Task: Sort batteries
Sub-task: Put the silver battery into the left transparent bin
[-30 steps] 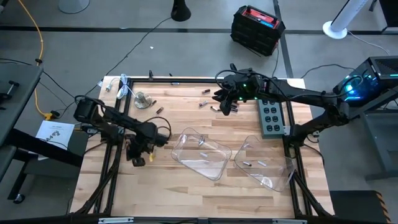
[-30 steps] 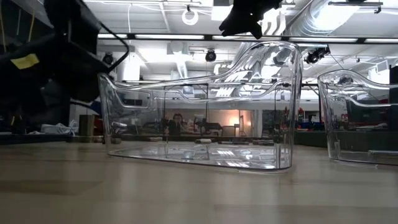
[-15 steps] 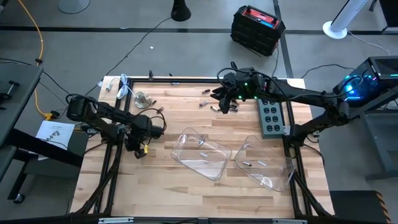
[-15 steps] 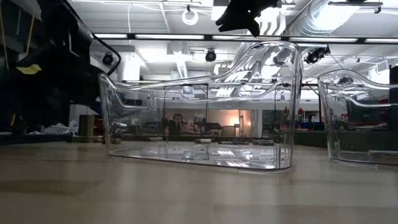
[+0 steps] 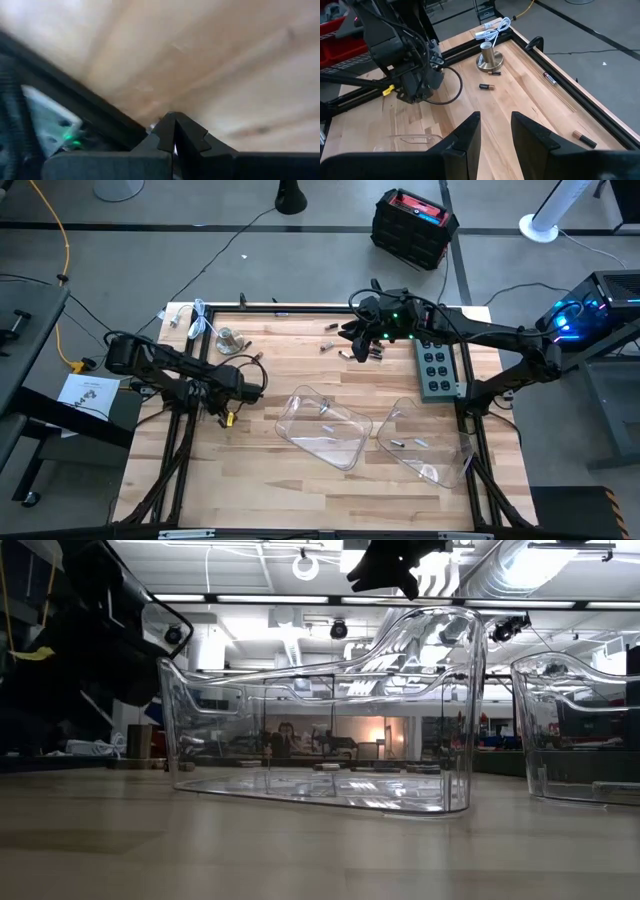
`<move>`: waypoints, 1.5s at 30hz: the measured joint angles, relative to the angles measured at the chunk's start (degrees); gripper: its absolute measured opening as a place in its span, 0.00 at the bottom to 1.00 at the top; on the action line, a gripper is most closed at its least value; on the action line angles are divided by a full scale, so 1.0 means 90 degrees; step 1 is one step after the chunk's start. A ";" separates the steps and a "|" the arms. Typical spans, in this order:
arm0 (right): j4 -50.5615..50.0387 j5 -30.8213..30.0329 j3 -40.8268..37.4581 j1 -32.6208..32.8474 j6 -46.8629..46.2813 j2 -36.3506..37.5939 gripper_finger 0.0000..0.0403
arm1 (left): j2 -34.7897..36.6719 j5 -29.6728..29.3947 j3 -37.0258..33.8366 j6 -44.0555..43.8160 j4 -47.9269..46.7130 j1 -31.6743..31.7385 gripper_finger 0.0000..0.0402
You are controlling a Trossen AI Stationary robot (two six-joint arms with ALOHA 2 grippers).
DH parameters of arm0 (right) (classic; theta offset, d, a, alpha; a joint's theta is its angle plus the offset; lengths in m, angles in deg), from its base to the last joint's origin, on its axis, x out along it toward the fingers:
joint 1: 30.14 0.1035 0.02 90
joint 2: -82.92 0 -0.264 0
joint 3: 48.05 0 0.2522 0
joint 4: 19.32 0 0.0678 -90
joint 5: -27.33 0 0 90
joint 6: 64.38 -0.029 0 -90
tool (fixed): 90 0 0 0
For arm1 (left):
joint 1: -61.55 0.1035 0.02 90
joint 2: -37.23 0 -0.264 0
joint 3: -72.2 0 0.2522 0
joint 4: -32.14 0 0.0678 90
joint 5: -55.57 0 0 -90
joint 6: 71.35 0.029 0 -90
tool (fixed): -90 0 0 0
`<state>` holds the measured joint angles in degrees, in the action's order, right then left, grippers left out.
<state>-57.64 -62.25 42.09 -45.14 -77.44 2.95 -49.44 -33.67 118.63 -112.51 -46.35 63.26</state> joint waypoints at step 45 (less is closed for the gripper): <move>-0.0002 -0.0436 0.0002 -0.0001 0.0005 0.0000 0.25 | -0.0016 0.0071 0.1264 -0.8320 -0.0940 -0.4541 0.00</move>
<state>-57.66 -66.17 42.11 -45.15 -77.40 2.95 -49.58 -33.03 130.00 -187.39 -54.81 22.38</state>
